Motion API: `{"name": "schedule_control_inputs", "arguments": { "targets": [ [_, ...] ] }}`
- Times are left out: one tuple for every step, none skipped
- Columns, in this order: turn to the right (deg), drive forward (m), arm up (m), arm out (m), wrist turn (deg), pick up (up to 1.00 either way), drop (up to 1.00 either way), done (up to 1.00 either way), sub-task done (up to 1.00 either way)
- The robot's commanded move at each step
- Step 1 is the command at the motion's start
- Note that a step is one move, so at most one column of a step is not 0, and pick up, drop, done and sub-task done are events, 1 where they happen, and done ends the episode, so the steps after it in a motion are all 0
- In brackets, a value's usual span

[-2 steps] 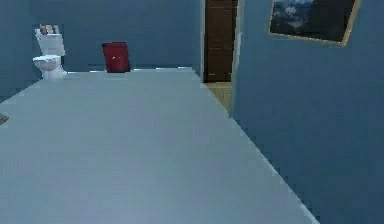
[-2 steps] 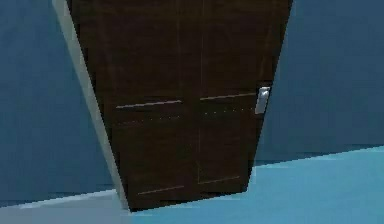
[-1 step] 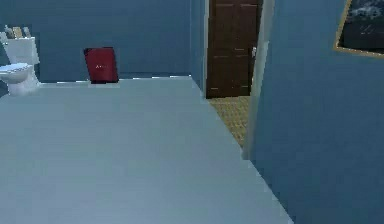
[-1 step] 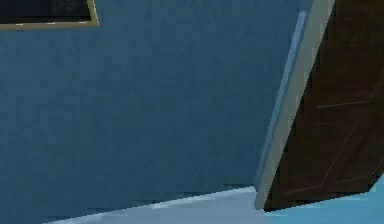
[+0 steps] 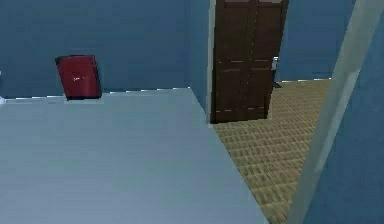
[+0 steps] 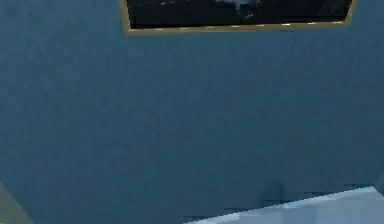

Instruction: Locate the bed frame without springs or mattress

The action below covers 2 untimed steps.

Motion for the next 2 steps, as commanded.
{"name": "schedule_control_inputs", "arguments": {
  "targets": [
    [0.0,0.9,0.0,0.0,0.0,0.0,0.0,0.0,0.0],
    [-24.0,0.0,0.0,0.0,0.0,0.0,0.0,0.0,0.0]
  ]
}}
